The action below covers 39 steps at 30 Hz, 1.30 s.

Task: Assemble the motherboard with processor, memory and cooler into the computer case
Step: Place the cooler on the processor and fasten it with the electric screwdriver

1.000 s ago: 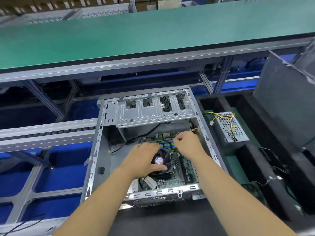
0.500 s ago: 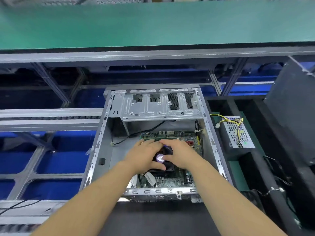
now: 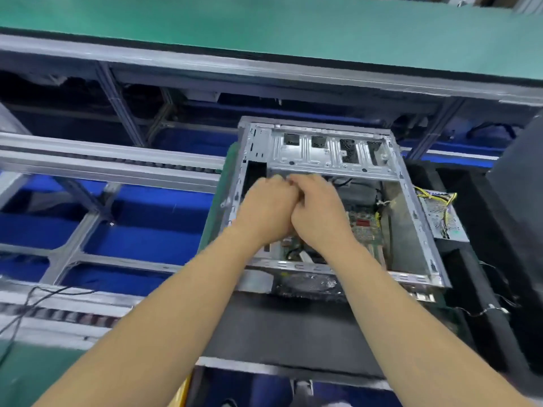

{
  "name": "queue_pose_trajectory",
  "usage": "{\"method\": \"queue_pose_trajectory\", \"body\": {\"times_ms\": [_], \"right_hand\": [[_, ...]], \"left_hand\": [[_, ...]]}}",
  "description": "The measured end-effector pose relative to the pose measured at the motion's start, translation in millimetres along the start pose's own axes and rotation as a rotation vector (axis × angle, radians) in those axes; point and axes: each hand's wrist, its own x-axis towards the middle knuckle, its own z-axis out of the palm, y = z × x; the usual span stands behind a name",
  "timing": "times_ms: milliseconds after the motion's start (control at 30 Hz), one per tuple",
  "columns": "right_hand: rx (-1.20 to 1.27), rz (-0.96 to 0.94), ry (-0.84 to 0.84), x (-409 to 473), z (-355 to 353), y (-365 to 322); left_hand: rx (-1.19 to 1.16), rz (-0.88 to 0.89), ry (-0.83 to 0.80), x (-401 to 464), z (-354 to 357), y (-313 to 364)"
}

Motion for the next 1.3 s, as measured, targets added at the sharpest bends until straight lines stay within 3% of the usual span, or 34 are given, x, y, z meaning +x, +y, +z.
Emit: {"method": "queue_pose_trajectory", "body": {"times_ms": [167,267,367,533,633,733,833,967,1100,1200,1300], "right_hand": [[0.134,-0.271,0.187,-21.9,58.0,-102.3],[0.062,-0.491,0.26,-45.0,110.9,-144.8],[0.027,-0.611,0.107,-71.7,166.1,-158.6],[-0.103,-0.485,-0.427,-118.2,243.8,-148.1],[-0.206,-0.361,-0.733,-142.2,281.6,-150.0],[-0.331,-0.35,-0.97,-168.6,307.5,-146.4],[-0.36,-0.354,-1.043,-186.5,319.6,-140.7],[-0.353,-0.366,-1.055,-194.8,328.8,-137.0],[-0.376,-0.394,-1.062,-198.6,332.9,-138.2],[-0.387,-0.408,-1.057,-203.3,337.2,-140.3],[-0.382,-0.42,-1.053,-207.3,342.4,-143.1]], "left_hand": [[0.092,-0.105,0.397,-86.0,-36.5,-75.7],[0.074,-0.262,0.486,-149.1,-29.3,-111.3],[0.046,-0.54,0.237,-211.8,0.5,-134.7],[-0.222,-0.968,0.008,-311.6,63.2,-142.6],[-0.316,-1.041,-0.159,-371.2,98.3,-125.0],[-0.339,-1.017,-0.369,-423.2,123.7,-95.6],[-0.325,-1.029,-0.405,-453.0,133.6,-74.6],[-0.065,-1.019,-0.253,-471.8,130.8,-74.9],[0.072,-1.361,-0.298,-508.7,130.3,-88.9],[0.044,-1.573,-0.392,-541.4,131.4,-94.9],[-0.057,-1.773,-0.368,-554.8,133.1,-97.1]]}}
